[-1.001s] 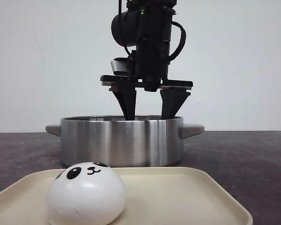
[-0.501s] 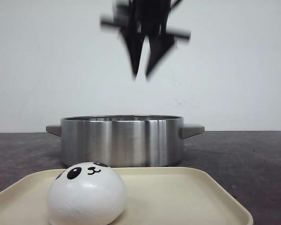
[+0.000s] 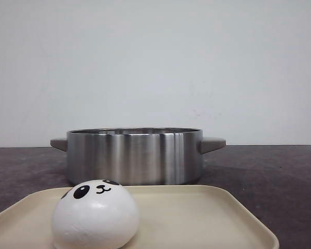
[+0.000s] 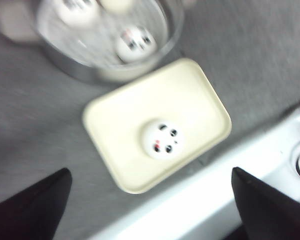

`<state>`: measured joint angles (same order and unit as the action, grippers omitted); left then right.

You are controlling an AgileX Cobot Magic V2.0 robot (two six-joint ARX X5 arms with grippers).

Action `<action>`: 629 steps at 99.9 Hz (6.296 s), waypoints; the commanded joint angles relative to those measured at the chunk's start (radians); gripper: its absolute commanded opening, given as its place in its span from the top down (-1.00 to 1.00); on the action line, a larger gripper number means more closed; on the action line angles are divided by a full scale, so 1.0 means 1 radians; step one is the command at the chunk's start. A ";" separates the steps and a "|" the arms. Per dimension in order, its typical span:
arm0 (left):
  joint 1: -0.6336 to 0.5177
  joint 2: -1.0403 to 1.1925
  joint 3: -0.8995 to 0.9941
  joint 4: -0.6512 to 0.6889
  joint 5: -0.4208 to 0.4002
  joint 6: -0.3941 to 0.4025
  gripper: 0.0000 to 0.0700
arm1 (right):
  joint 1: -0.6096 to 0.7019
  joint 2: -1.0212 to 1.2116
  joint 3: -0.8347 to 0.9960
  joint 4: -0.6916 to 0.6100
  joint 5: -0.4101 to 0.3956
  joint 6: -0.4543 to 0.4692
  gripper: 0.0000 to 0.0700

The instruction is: Steam buns

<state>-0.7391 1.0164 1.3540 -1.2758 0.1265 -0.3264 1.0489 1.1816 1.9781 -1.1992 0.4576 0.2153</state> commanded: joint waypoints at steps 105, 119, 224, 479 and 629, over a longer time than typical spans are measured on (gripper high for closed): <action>-0.224 0.562 -0.351 0.506 -0.100 -0.315 -0.81 | 0.042 -0.172 -0.053 -0.224 0.135 0.092 0.97; -0.223 0.591 -0.351 0.521 -0.101 -0.318 -0.73 | 0.042 -0.188 -0.076 -0.224 0.146 0.092 0.97; -0.078 0.555 0.136 0.461 -0.314 0.451 1.00 | 0.042 -0.295 -0.116 -0.224 0.220 0.114 0.97; -0.217 0.103 0.333 0.362 -0.434 0.210 0.97 | 0.061 -0.292 -0.689 0.619 -0.095 -0.191 0.97; -0.340 -0.422 -0.023 0.145 -0.703 -0.007 0.97 | -0.128 -0.208 -0.840 0.771 -0.150 -0.208 0.97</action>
<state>-1.0657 0.5900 1.3197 -1.1404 -0.5732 -0.3294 0.9710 0.9806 1.1442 -0.3729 0.2939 0.0216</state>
